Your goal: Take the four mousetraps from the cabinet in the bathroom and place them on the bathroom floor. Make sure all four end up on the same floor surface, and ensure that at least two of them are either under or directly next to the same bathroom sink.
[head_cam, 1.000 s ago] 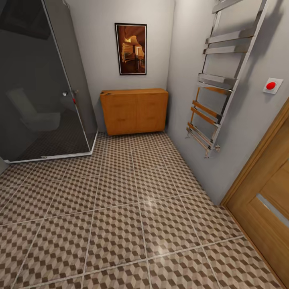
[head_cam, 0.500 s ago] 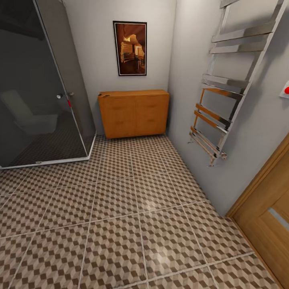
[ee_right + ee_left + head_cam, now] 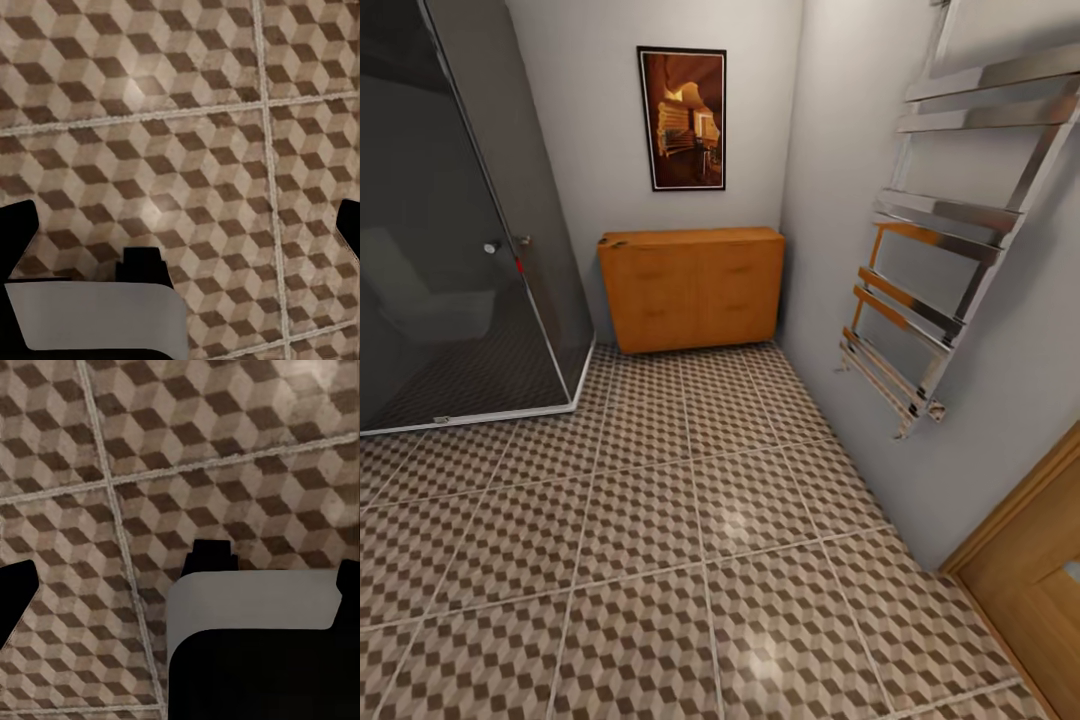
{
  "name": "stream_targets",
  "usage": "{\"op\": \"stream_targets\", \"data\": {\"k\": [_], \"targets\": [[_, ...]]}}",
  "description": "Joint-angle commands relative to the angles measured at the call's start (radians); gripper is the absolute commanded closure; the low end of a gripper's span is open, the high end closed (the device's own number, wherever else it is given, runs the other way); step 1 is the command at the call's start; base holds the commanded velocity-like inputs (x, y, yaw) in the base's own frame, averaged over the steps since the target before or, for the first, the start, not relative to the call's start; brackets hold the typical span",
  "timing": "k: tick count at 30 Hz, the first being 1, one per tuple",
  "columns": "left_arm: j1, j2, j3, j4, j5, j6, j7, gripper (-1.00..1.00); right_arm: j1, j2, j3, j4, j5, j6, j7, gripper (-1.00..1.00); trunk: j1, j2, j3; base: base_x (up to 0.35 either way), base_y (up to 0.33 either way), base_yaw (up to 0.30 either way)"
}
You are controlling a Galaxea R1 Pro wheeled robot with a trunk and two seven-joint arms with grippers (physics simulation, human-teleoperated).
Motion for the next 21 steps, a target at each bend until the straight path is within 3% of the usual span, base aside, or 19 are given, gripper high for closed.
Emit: {"op": "stream_targets", "data": {"k": [1, 13, 21], "targets": [[-0.001, -0.001, -0.007, 0.003, 0.005, -0.004, 0.000, -1.00, 0.000, 0.000, 0.008, -0.001, -0.008, -0.002, -0.005, -1.00, 0.001, 0.000, -0.001, 0.334, 0.000, 0.000], [-0.001, -0.001, -0.007, 0.003, 0.005, -0.004, 0.000, -1.00, 0.000, 0.000, 0.008, -0.001, -0.008, -0.002, -0.005, -1.00, 0.001, 0.000, -0.001, 0.334, 0.000, 0.005], [-0.001, -0.001, -0.007, 0.003, 0.005, -0.004, 0.000, -1.00, 0.000, 0.000, 0.010, -0.001, -0.008, -0.002, -0.005, -1.00, 0.001, 0.000, -0.001, 0.334, 0.000, 0.154]]}}
